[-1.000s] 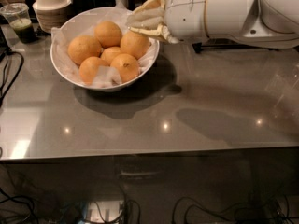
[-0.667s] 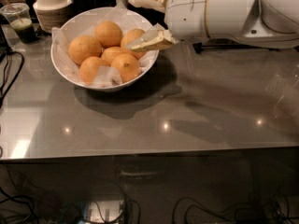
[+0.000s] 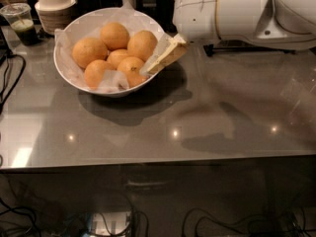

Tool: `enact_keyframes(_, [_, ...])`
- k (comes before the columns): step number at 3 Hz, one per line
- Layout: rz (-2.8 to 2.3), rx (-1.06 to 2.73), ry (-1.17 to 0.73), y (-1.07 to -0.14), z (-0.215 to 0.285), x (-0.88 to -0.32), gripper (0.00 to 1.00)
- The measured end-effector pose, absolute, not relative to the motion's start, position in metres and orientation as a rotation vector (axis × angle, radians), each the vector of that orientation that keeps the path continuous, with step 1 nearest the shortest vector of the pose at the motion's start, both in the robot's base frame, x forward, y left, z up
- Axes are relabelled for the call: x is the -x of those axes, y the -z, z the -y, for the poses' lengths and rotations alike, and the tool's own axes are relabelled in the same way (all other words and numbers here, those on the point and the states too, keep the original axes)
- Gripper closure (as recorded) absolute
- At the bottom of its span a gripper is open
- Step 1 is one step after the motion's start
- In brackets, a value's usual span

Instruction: Pick orange from white bowl

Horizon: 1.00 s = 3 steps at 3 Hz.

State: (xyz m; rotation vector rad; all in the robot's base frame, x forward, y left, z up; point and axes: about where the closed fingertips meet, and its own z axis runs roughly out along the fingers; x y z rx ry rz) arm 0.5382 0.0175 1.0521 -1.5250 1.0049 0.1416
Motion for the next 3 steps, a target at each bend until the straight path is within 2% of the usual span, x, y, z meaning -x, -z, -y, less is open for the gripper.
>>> enact_keyframes(3, [-1.161, 1.816, -0.109, -1.05, -0.002, -0.599, 0.0])
